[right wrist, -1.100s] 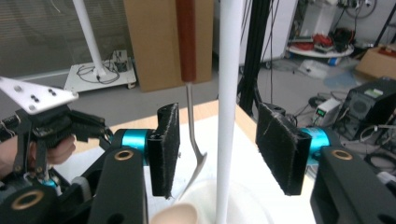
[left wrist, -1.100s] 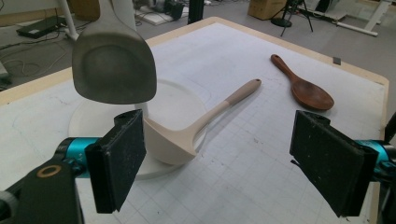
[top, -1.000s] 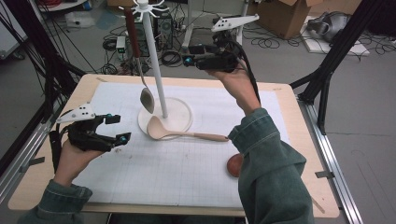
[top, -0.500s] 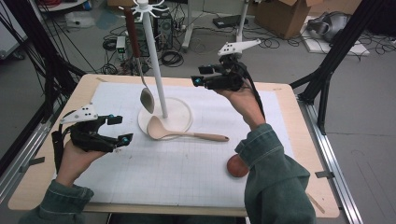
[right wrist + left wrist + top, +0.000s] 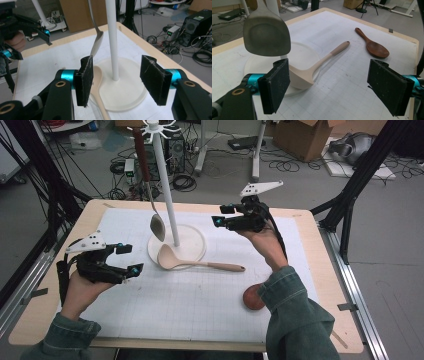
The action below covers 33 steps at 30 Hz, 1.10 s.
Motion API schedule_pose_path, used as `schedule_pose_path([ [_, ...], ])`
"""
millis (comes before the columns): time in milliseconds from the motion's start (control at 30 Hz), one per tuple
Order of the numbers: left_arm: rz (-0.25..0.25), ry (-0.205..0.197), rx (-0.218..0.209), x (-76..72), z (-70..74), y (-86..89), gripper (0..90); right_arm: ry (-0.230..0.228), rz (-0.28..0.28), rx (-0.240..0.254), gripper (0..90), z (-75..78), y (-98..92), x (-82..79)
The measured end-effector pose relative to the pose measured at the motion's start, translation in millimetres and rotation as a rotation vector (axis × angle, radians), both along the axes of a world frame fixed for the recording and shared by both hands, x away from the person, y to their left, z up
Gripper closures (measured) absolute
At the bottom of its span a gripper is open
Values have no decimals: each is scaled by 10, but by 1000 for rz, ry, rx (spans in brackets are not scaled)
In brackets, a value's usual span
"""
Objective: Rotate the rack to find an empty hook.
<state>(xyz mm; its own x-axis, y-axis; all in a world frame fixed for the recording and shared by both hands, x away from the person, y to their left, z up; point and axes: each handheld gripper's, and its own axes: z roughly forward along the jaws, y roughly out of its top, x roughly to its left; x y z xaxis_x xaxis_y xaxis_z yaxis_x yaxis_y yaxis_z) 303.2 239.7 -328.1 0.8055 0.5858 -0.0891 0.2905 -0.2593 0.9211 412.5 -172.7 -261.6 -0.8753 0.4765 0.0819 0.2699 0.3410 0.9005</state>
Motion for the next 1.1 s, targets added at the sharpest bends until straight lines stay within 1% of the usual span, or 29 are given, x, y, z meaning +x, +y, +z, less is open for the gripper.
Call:
schedule_pose_path([
  [67, 1, 0, 0, 0, -1, 0, 188, 12, -2, -6, 433, -52, -17, -4],
  [100, 1, 0, 0, -1, -1, 0, 188, 10, -3, -9, 433, -76, -22, -7],
  [267, 0, -1, -2, -2, -1, -3, 188, 27, -12, -7, 432, -187, -58, -23],
  [300, 1, -1, -2, -2, -1, -2, 188, 37, -7, -16, 425, -207, -63, -24],
  [333, 0, -1, -2, 0, -2, -2, 188, 37, -12, -23, 423, -217, -66, -25],
  [433, 0, 1, -2, 0, -7, -3, 188, 36, -14, -17, 423, -255, -83, -36],
  [533, -1, 1, -1, 0, -8, -3, 188, 39, -15, -31, 423, -316, -93, -41],
  [667, 1, 0, -3, -1, -7, -2, 188, 56, -16, -55, 423, -438, -104, -49],
  [800, -3, -1, 2, 8, -15, -3, 188, 74, -13, -62, 423, -570, -104, -43],
  [900, -4, -3, 1, 9, -17, -6, 188, 90, -10, -86, 423, -670, -78, -38],
  [967, -4, -1, -3, 7, -19, -7, 188, 92, -2, -104, 423, -738, -52, -31],
  [1067, -4, 1, -2, 10, -23, -5, 188, 105, -5, -120, 425, -835, -14, -25],
  [1100, -3, 1, -1, 10, -25, -4, 188, 104, -1, -119, 429, -883, -2, -14],
])
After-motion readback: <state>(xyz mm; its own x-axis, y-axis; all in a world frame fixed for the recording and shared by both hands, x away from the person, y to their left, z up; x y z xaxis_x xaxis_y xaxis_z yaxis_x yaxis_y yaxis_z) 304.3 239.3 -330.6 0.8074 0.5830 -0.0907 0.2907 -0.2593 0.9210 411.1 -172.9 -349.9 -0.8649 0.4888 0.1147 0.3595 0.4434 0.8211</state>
